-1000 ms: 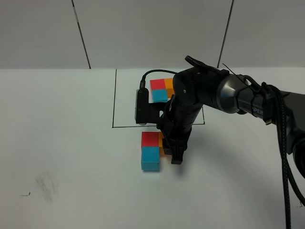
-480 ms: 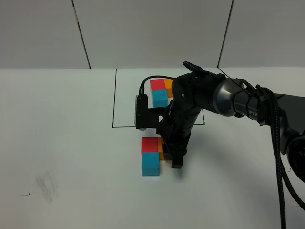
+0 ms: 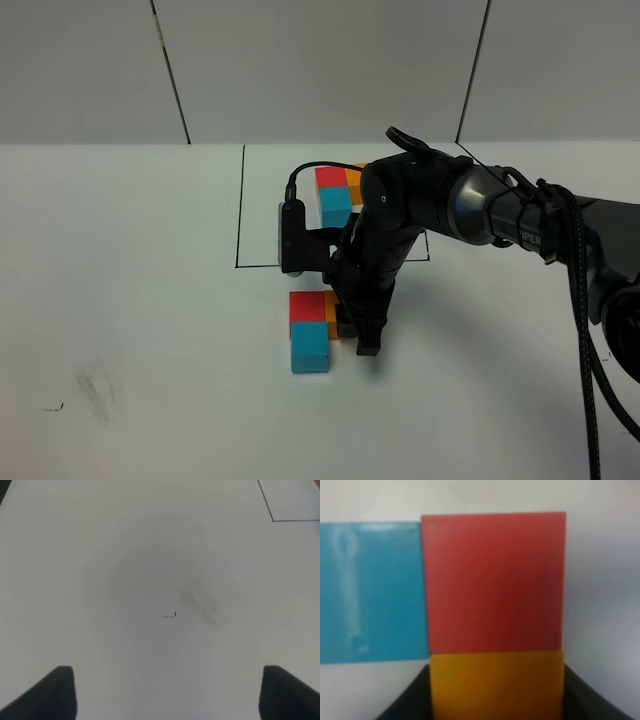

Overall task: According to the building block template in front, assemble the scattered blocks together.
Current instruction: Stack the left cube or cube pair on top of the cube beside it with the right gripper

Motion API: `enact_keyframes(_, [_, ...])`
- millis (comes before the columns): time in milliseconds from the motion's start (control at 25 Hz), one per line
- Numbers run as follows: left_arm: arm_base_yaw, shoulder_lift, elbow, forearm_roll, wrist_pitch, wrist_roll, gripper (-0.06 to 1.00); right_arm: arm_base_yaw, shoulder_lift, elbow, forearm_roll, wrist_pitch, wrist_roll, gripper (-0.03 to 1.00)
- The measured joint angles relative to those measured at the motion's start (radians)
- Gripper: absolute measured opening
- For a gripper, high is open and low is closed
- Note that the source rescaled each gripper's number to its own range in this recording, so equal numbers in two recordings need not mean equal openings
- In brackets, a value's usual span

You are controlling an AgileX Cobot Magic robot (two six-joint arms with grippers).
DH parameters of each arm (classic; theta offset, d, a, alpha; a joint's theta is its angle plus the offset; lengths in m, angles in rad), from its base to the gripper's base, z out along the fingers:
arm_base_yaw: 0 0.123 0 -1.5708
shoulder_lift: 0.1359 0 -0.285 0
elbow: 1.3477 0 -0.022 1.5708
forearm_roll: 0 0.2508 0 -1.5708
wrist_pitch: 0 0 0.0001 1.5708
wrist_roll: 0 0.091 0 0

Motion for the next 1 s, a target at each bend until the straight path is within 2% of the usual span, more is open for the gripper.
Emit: enact_keyframes(1000, [0.0,0.0,0.0,0.0,0.0,0.0,0.85,0.0,0.03,-0.008,0.007,0.008,-0.002,0.01])
